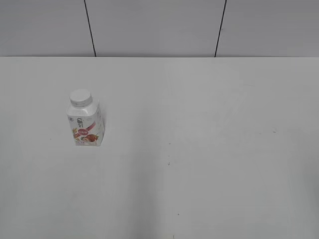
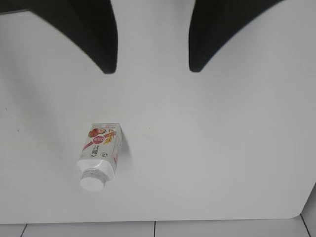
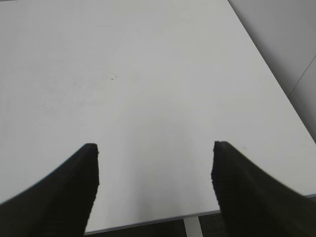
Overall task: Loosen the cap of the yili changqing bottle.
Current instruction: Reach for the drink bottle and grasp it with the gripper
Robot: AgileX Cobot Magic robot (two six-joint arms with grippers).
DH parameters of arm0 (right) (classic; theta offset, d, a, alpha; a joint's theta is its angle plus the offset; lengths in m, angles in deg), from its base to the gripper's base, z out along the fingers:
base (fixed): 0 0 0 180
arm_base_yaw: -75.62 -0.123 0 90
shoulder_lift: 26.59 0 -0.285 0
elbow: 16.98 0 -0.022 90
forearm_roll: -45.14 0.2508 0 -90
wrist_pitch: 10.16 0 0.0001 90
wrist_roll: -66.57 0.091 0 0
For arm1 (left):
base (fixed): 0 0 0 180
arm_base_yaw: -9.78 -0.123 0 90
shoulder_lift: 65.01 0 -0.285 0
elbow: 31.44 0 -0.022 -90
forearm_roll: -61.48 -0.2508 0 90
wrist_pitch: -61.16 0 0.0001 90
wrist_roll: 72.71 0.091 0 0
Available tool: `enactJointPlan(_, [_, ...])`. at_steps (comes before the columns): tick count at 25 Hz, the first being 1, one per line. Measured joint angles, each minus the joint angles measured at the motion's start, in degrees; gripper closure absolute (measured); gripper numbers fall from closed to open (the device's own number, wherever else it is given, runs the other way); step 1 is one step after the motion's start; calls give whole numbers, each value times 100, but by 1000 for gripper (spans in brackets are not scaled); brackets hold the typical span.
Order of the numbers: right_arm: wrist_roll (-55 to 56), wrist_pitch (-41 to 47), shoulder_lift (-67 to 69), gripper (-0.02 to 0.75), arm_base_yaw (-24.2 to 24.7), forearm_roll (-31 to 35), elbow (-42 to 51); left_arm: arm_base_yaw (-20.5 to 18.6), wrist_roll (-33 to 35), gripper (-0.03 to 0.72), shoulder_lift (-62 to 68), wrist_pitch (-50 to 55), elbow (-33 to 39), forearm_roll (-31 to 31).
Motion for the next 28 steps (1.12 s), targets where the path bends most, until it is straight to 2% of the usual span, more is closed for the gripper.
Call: enactJointPlan(28, [0, 0, 0, 175, 0, 0, 0, 0, 0, 381, 0, 0, 0, 0])
